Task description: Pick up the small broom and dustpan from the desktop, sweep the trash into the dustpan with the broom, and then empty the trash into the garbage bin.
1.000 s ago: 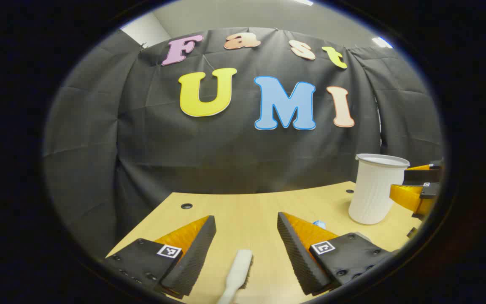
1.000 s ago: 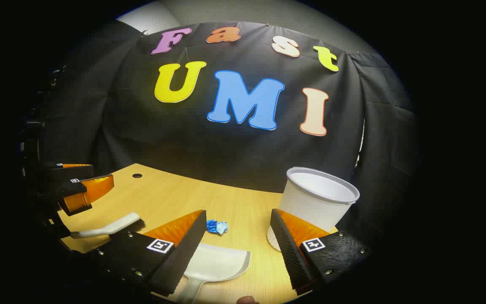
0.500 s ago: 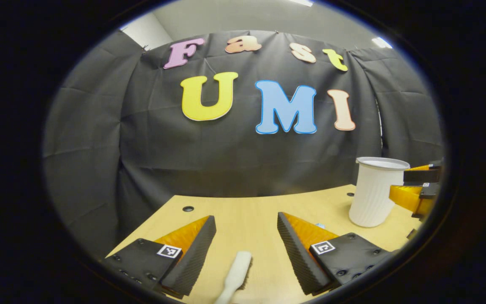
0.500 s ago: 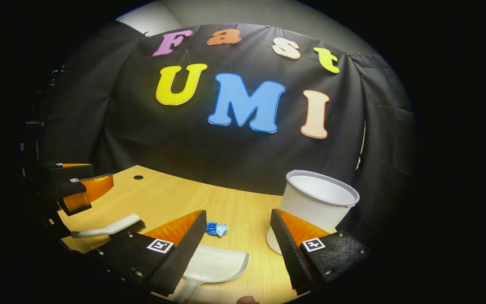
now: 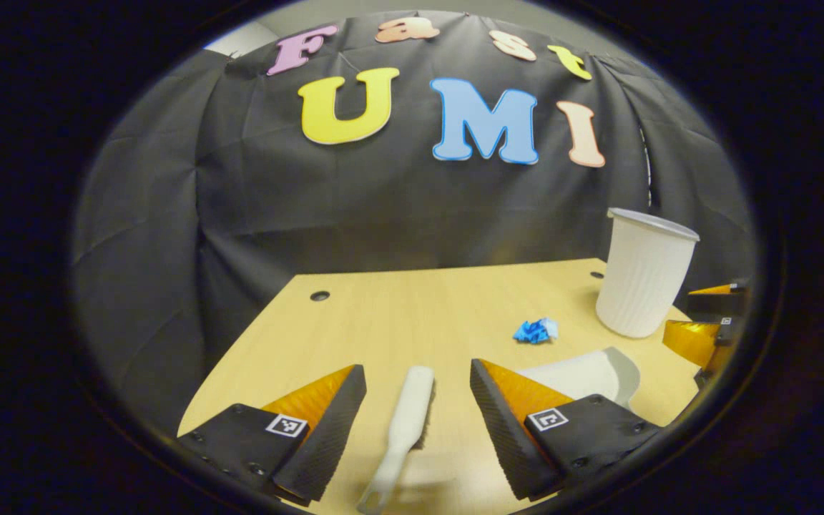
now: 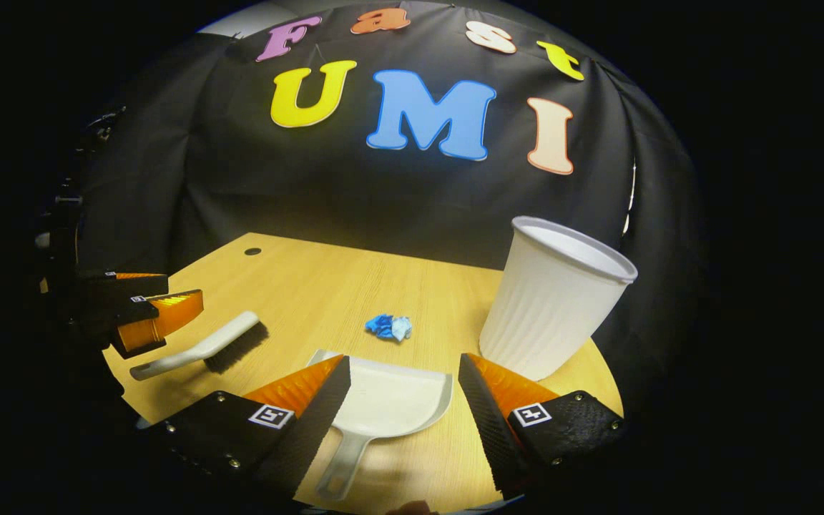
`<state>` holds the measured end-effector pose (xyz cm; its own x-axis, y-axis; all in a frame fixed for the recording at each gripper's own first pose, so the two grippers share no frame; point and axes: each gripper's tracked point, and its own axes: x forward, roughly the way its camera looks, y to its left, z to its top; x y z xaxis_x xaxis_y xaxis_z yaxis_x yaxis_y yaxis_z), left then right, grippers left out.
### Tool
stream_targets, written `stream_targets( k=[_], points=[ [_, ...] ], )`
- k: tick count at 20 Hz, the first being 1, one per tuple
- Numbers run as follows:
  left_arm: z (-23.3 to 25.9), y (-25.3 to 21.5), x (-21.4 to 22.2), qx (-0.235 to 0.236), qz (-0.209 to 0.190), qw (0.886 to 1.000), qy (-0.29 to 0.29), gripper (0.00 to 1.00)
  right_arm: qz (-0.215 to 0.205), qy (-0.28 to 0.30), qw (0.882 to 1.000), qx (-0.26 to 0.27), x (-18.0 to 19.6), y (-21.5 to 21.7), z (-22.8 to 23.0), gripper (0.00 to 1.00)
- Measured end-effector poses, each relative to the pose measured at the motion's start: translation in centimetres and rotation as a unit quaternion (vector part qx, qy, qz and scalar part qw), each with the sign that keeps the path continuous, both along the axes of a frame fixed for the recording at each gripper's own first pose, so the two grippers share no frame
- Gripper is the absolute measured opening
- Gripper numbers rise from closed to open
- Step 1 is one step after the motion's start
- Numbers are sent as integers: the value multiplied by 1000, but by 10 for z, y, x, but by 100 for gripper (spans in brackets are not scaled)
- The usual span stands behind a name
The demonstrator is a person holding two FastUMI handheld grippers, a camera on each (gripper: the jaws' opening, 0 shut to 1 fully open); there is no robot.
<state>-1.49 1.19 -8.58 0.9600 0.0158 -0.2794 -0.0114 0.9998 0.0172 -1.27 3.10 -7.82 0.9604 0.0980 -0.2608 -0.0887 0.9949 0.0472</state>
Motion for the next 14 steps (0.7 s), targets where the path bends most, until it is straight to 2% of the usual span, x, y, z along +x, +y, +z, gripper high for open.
stream_targets(
  k=[1,2,4,7,9,10,13,14],
  points=[
    [-16,3,-1,-2,1,999,34,100,4,24,1000,0,-1,5,-13,95],
    [-34,8,-3,-8,-2,997,71,96,7,57,998,4,-3,11,-31,95],
    [-60,16,-7,-6,-10,992,122,100,5,101,995,10,-7,18,-52,96],
    [-104,18,-14,6,-38,978,206,100,-5,168,985,28,-11,25,-84,96],
    [-121,19,-16,25,-54,970,237,97,-13,205,978,36,-14,27,-100,96],
    [-129,18,-16,34,-61,966,250,100,-14,218,975,41,-15,28,-105,96],
    [-146,17,-11,37,-70,955,284,100,-8,271,962,39,-16,36,-133,95],
    [-152,18,-7,40,-72,952,294,92,-2,289,956,42,-11,41,-143,96]
  ],
)
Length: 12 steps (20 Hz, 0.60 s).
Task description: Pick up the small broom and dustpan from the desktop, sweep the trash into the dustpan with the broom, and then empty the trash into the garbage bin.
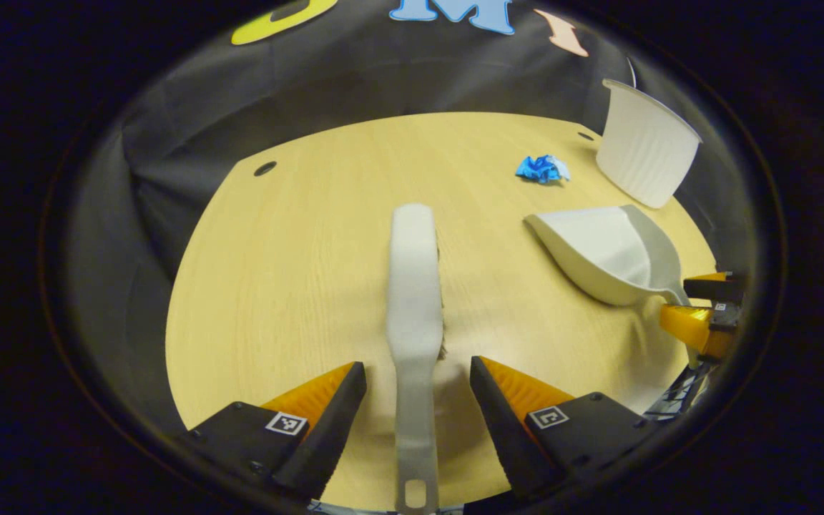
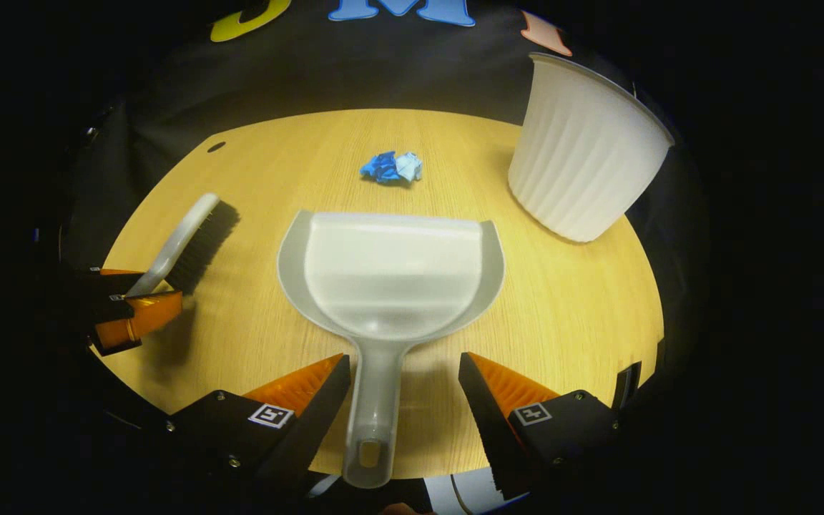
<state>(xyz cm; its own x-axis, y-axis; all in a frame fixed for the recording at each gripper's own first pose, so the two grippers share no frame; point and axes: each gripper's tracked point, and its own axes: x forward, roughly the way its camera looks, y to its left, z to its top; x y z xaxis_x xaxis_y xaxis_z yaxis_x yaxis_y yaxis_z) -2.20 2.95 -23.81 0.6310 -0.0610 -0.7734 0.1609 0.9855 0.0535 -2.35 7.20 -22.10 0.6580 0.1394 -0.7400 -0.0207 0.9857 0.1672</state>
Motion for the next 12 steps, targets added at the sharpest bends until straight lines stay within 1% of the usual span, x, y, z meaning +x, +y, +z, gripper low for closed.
stream_targets(
  k=[1,3,4,5,7,8,9,10,11,12],
  points=[
    [-6,-1,4,2,-3,1000,10,96,4,14,1000,5,3,5,-6,96],
    [-16,-1,14,6,-6,1000,25,90,9,30,999,12,12,10,-16,96],
    [-14,-1,19,8,-9,1000,22,95,12,32,999,16,18,12,-17,96],
    [-15,-2,23,13,-13,1000,22,91,12,32,999,17,21,12,-17,95],
    [-14,-7,28,19,-15,1000,17,74,17,35,999,9,24,8,-20,75],
    [-14,-9,30,19,-14,1000,15,51,18,34,999,9,24,8,-20,68],
    [-14,-12,32,20,-12,1000,14,55,20,29,999,9,26,6,-21,48],
    [-17,-13,34,21,-11,1000,13,55,20,28,999,10,28,5,-21,41],
    [-16,-13,35,21,-10,1000,12,42,26,26,999,9,30,6,-22,37],
    [-16,-14,36,23,-12,1000,13,41,32,23,999,7,31,5,-23,37]
  ],
)
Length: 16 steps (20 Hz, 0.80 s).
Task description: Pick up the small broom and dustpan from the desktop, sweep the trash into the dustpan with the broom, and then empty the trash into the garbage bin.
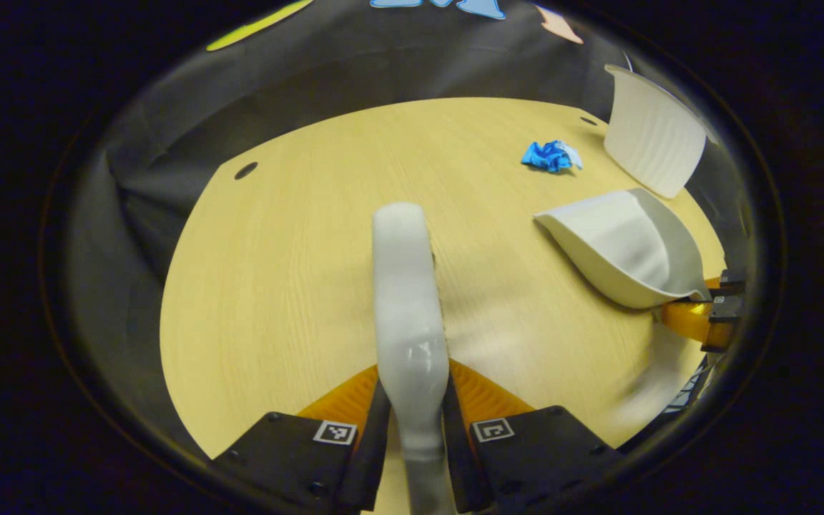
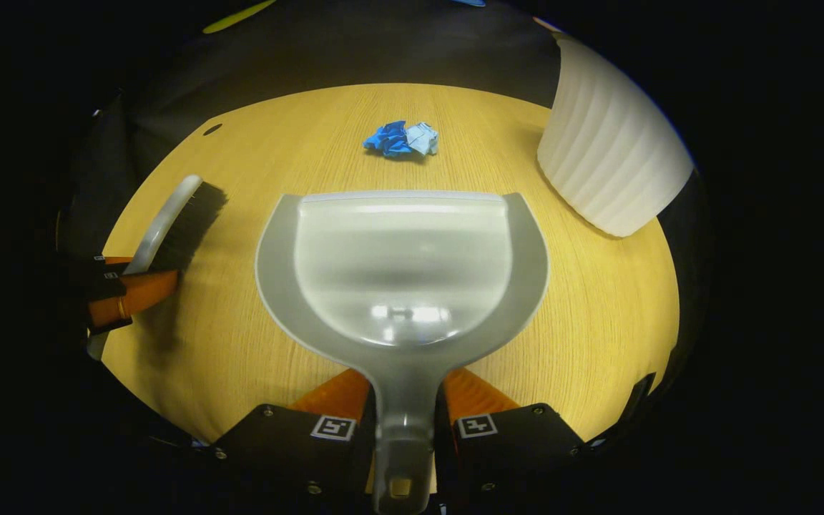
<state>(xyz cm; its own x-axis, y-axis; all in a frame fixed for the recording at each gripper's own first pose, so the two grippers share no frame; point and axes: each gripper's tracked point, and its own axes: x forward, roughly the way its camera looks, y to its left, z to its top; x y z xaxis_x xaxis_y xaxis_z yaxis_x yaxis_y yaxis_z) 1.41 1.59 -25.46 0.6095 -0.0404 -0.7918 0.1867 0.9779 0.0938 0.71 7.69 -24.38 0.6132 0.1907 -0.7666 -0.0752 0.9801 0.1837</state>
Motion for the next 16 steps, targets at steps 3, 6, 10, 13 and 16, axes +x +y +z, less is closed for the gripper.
stream_targets(
  k=[3,6,10,13,16],
  points=[
    [5,0,2,-2,-6,1000,1,41,25,-12,1000,-13,0,-7,0,35],
    [14,-6,18,-1,-16,1000,0,43,53,-14,998,-16,0,-20,-1,33],
    [26,-29,64,8,-38,999,-8,44,96,-22,995,-14,15,-47,2,33],
    [37,-47,101,4,-52,999,-7,41,120,-23,992,-10,25,-61,6,33],
    [48,-62,139,19,-77,997,-11,41,135,-16,991,6,34,-67,7,33]
  ],
)
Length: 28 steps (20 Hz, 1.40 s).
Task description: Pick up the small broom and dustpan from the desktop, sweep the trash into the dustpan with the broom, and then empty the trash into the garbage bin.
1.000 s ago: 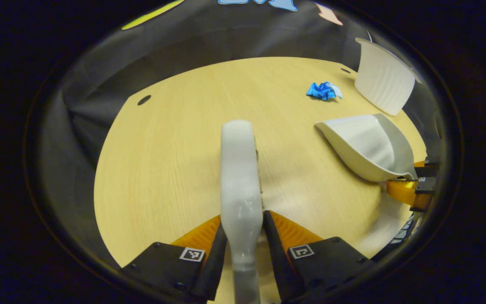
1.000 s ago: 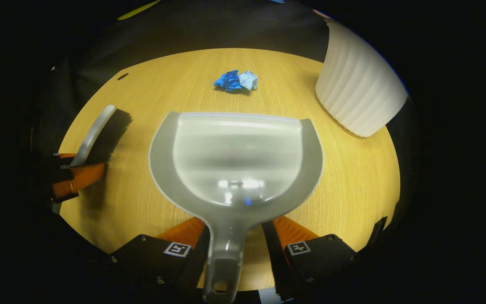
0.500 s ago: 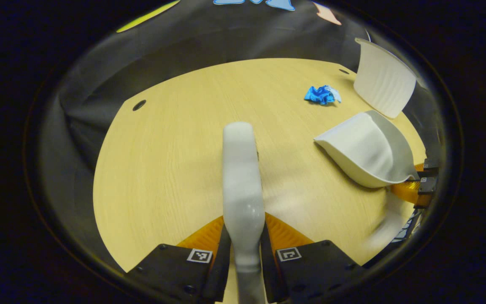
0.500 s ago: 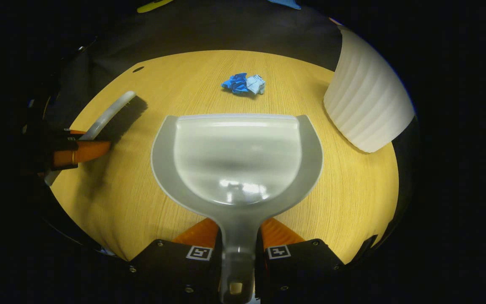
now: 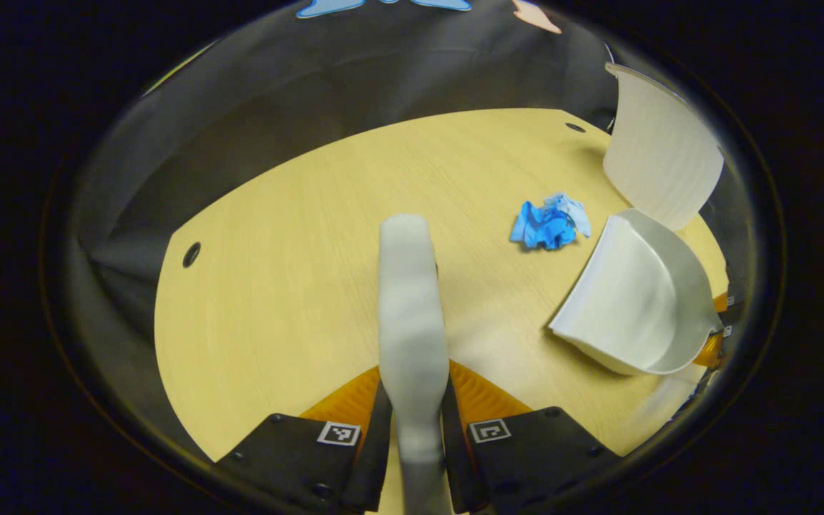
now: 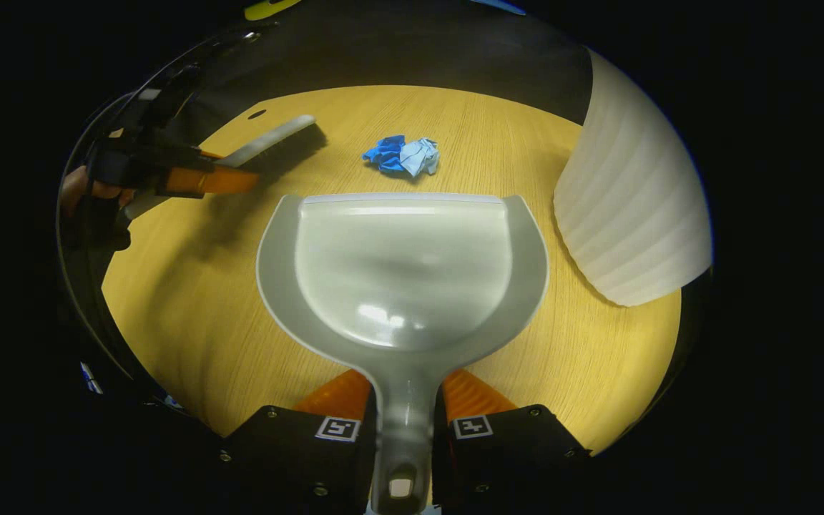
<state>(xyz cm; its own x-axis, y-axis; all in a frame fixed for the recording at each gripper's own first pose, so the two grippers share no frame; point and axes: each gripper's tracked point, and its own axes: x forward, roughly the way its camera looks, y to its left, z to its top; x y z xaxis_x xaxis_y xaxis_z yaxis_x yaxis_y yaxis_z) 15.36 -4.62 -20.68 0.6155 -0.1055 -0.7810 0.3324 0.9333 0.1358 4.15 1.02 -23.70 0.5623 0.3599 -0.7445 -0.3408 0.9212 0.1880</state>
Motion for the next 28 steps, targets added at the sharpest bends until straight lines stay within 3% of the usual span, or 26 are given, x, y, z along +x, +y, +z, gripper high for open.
stream_targets(
  k=[4,9,17,22,27,28],
  points=[
    [4,-29,36,8,-39,999,2,41,18,-3,1000,0,10,-9,2,33],
    [11,-79,63,23,-127,992,2,44,53,-11,998,-23,21,-23,0,33],
    [53,-142,28,-31,-228,973,35,41,77,-34,996,-31,25,-23,2,33],
    [64,-156,-12,-62,-237,968,55,41,71,-44,996,-35,27,-24,4,33],
    [88,-120,-8,-64,-188,980,15,39,43,-51,997,-35,28,-26,7,33],
    [89,-110,-9,-65,-175,982,11,43,40,-50,997,-37,28,-27,7,33]
  ],
)
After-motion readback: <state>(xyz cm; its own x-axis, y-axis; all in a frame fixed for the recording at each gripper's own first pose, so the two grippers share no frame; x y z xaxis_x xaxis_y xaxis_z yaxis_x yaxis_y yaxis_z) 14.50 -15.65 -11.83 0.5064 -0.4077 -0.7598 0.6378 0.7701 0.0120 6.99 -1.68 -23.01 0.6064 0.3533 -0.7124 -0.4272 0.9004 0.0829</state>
